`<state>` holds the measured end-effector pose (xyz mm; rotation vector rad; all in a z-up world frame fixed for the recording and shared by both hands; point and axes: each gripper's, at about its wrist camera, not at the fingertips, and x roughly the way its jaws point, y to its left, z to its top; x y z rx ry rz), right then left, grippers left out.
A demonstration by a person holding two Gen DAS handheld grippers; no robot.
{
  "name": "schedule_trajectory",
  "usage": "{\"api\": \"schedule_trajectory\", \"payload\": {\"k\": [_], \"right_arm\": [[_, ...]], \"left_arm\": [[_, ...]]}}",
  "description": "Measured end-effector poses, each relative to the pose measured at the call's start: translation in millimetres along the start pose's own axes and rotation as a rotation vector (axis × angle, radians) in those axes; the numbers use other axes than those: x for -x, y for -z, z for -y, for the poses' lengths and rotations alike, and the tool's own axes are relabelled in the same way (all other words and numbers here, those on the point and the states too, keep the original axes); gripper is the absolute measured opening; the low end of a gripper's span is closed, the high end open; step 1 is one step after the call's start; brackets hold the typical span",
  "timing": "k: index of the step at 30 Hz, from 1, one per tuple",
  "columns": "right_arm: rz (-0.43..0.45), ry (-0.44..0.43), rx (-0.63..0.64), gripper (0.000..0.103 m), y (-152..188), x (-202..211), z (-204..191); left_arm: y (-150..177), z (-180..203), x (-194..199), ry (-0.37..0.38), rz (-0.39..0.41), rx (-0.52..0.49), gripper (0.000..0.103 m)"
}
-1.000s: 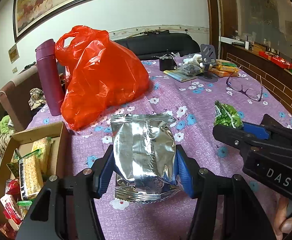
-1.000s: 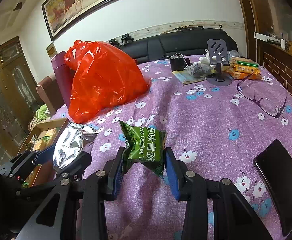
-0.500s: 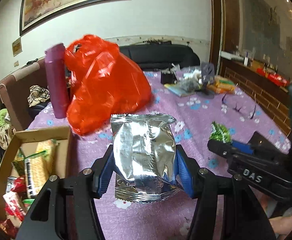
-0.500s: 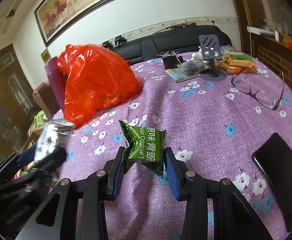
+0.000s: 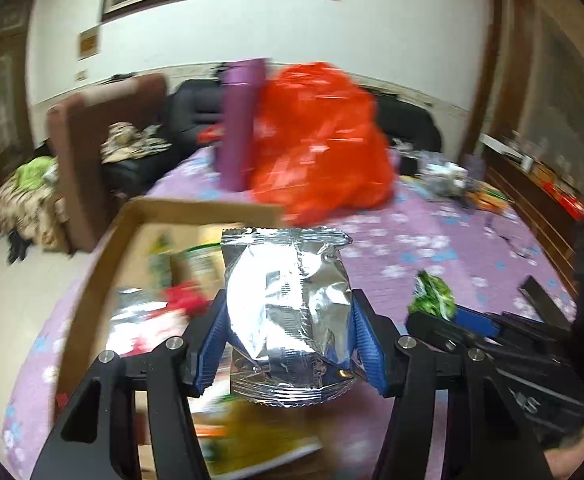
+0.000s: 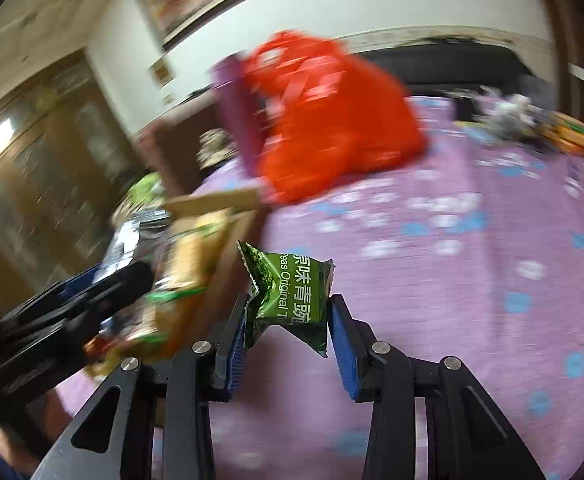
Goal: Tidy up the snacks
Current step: 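Carry the silver foil pack with the left tool while the right tool carries the green pack, then open the left tool over the tray while the right tool drops the green pack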
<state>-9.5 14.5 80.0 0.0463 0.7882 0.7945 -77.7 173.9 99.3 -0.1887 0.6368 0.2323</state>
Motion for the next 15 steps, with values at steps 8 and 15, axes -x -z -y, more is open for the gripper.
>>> {"api": "schedule_trajectory", "payload": {"k": [8,15], "right_arm": [[-0.106,-0.100,0.119,0.042,3.9,-48.5,-75.8],[-0.133,-0.077,0.132,0.043,-4.3,-81.3,-84.7]], "left_arm": [[16.7,-69.4,-6.5,-0.098,-0.035,0.075,0.058],[21.9,-90.4,-21.9,-0.111,-0.062,0.118,0.058]]}}
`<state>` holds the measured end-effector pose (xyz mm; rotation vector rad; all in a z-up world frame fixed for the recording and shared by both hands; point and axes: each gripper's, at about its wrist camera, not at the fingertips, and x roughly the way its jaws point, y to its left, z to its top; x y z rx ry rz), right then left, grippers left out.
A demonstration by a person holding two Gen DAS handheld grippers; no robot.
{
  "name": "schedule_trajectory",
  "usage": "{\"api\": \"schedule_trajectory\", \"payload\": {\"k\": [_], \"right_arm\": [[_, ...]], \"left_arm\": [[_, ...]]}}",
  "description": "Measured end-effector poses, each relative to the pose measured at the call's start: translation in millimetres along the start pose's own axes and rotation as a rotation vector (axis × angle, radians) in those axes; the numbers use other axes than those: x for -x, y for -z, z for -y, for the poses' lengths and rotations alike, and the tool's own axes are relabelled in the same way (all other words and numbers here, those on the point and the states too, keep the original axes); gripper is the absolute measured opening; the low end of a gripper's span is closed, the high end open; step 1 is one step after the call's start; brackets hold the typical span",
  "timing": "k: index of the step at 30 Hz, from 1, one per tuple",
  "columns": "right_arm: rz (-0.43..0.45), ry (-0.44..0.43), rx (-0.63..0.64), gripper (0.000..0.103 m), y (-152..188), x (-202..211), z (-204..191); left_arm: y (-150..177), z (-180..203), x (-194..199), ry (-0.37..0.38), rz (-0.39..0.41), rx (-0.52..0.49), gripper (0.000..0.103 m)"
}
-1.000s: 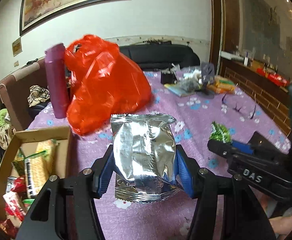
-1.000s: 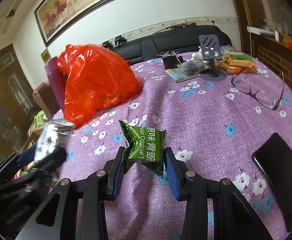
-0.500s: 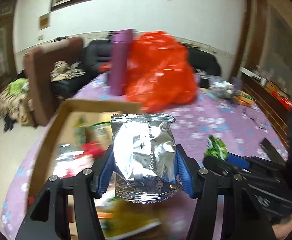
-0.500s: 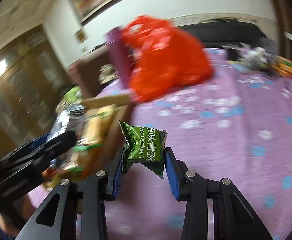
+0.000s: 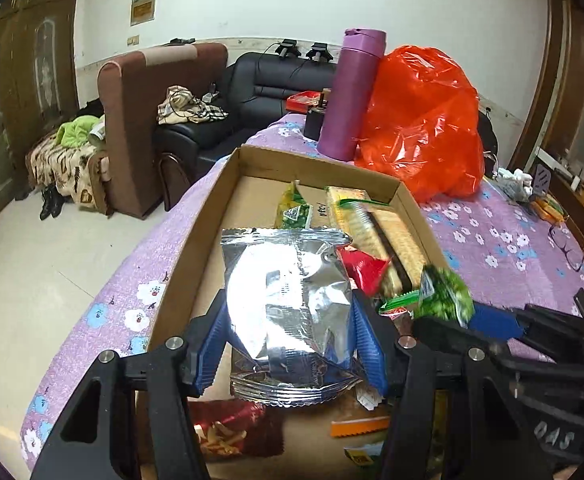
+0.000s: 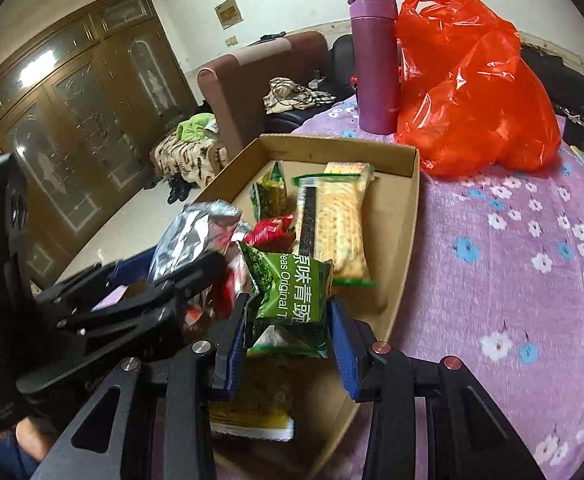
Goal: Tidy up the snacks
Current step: 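Open the left tool over the tray while the right tool drops the green pack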
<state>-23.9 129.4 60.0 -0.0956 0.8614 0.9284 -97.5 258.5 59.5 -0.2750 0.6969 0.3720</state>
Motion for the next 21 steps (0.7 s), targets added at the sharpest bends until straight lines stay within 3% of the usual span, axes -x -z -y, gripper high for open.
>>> {"api": "schedule_trajectory", "payload": {"k": [6,13,17,21], "right_arm": [[0.003,-0.012,-0.070,0.043,-20.6,-20.4,18.5],[0.015,-0.041,-0.101,0.046,-24.2,-31.1,20.0],[0.015,-0.103,-0.145,0.054,-22.9,-23.8,26.9],[0.039,-0.131,-0.165,0.063,-23.1,-9.8,31.1]], "left_arm": [[1.7,-3.3,-1.9,-0.016,0.019,0.017,0.058],[4.0,5.3,4.3,-0.042,0.060,-0.030,0.058],[5.1,8.6,9.3,-0.054,0.094,-0.041,0.060],[5.4,7.2,15.5,-0.062,0.131,-0.031,0.070]]}}
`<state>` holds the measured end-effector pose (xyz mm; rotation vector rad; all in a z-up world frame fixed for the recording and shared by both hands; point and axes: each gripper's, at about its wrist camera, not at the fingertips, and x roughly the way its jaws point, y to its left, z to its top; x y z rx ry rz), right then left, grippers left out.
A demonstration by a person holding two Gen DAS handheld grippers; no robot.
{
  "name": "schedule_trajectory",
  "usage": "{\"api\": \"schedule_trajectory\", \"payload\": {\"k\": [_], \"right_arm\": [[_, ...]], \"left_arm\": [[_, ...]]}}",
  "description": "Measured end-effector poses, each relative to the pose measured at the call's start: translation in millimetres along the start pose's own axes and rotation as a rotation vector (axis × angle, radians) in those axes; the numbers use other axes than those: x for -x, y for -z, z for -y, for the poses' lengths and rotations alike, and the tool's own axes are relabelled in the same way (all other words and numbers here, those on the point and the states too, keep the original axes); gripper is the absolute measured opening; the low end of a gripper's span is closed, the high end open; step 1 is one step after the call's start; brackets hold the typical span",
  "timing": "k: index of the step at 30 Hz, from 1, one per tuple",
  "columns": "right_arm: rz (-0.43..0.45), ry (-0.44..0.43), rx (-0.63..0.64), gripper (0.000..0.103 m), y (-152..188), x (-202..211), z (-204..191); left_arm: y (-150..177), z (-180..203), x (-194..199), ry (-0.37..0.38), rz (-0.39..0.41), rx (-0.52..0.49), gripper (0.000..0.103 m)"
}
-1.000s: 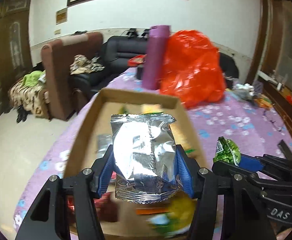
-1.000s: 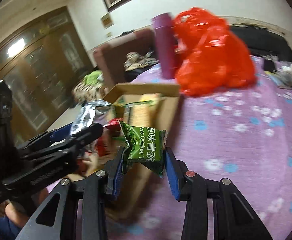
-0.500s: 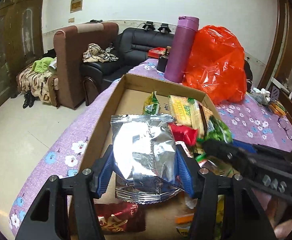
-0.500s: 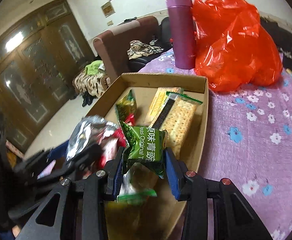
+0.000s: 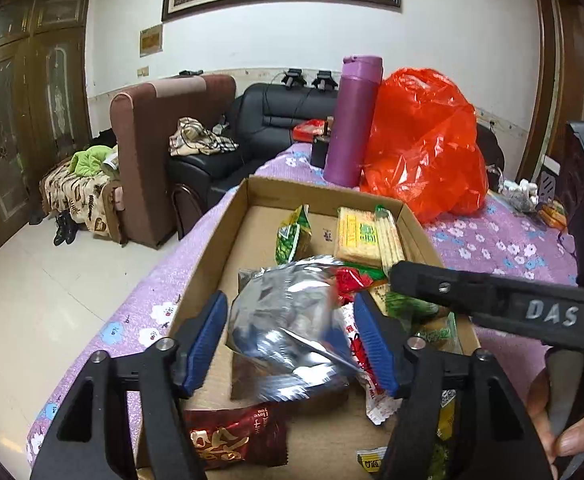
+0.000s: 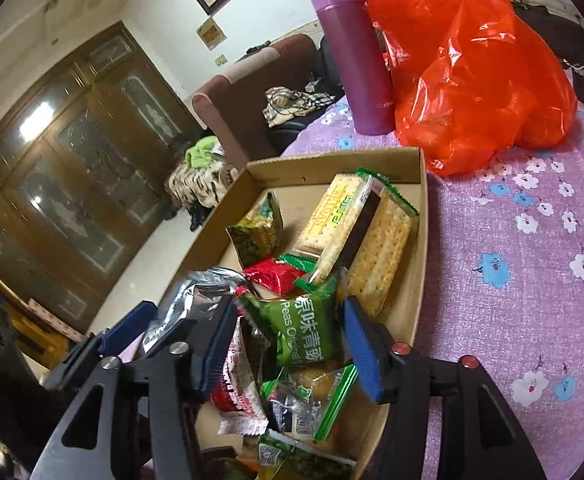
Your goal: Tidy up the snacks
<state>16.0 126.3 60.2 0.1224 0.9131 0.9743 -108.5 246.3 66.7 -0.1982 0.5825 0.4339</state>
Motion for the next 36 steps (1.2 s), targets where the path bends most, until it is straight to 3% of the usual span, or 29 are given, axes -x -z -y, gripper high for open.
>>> {"api": "schedule_trajectory", "payload": {"k": [5,9,12,17,21,26,33,36], "right_arm": [[0.055,-0.016,0.002,0.074,1.5,29.6,2.5],[0.107,0.071,0.056,0.088,12.8,60.4,4.8],[0.114,0.123,0.086,0.090,25.2,81.1,10.3],[0.127,0.220,0.145,0.093,49.6,107.5,18.6],[0.190,0.322,0.188,0.094,71.5,121.2,26.3],[0.228,0.403,0.209,0.094,74.8,123.3,34.3],[0.249,0.359,0.244,0.095,80.8,130.1,25.5],[0.236,0.371,0.284,0.095,82.7,124.7,18.3]], "left_arm": [[-0.1,-0.4,3.8,-0.022,0.026,0.006,0.077],[1.1,3.3,7.3,-0.042,0.046,-0.009,0.088],[1.6,7.9,8.0,-0.072,0.047,-0.028,0.097],[3.4,20.0,10.9,-0.109,0.040,-0.082,0.099],[3.0,32.3,18.3,-0.118,0.028,-0.094,0.103],[-2.8,45.7,24.9,-0.165,0.012,-0.101,0.103],[1.3,55.3,14.0,-0.209,-0.067,-0.135,0.103],[4.6,61.8,14.0,-0.256,-0.057,-0.166,0.103]]}}
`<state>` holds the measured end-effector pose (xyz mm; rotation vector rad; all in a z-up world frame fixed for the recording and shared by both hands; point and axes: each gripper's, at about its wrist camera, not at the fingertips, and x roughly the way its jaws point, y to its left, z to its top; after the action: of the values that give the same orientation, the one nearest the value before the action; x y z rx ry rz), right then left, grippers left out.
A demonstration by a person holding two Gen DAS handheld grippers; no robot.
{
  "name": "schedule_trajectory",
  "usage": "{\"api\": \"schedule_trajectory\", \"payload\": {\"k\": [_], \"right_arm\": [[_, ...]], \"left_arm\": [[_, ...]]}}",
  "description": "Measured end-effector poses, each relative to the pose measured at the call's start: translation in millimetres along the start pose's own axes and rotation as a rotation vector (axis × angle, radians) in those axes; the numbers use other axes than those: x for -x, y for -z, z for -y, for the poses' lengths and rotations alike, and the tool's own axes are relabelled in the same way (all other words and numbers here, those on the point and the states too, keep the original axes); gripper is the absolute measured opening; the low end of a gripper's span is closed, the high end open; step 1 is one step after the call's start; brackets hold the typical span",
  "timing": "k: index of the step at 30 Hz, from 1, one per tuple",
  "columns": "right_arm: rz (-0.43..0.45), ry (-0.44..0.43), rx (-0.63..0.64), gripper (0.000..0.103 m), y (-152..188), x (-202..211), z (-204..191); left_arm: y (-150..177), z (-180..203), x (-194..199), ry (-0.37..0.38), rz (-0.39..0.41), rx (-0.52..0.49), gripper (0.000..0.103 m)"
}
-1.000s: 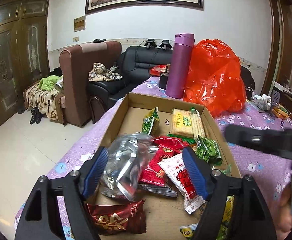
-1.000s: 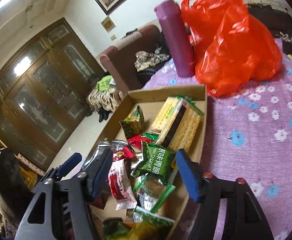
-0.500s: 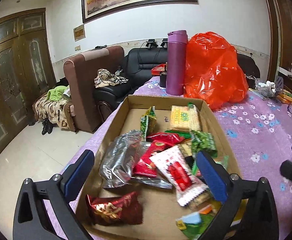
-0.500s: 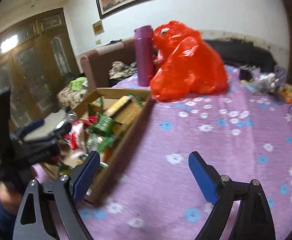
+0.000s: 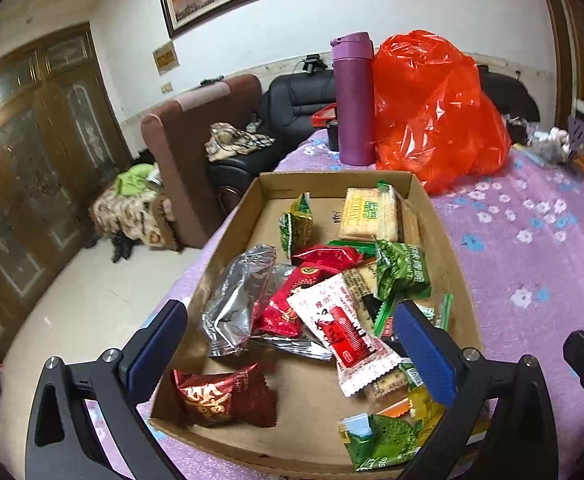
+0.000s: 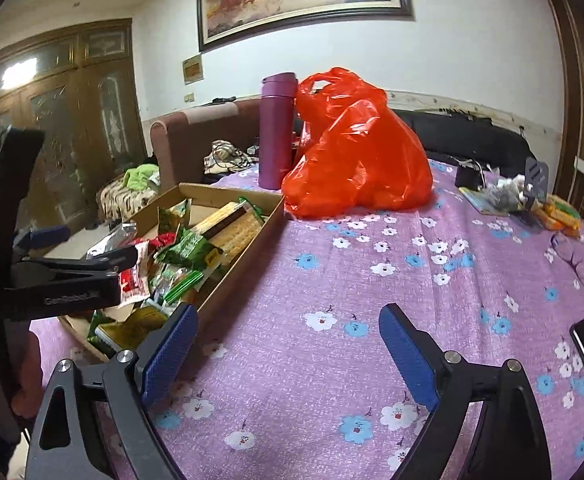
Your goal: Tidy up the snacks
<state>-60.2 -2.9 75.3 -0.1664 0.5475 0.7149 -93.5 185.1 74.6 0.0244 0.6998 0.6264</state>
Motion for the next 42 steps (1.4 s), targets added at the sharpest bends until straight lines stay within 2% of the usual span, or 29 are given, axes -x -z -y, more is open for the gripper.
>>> {"api": "schedule_trajectory", "payload": {"k": [2,8,19,42], "right_arm": [[0.000,0.004,0.022,0.095,0.9,-0.4,-4.7],[0.006,0.013,0.059,0.096,2.2,0.7,-12.4],[0.004,0.019,0.074,0.096,2.6,-1.3,-15.5],[-0.015,0.023,0.085,0.096,4.2,-5.5,-17.7]], "left_arm": [[1.1,3.0,3.7,-0.030,0.018,-0.015,0.103],[2.3,-5.0,7.0,-0.015,0.035,0.013,0.103],[6.6,-14.1,-7.9,0.018,-0.027,0.046,0.103],[6.0,-14.7,-6.5,0.023,-0.015,0.052,0.103]]}}
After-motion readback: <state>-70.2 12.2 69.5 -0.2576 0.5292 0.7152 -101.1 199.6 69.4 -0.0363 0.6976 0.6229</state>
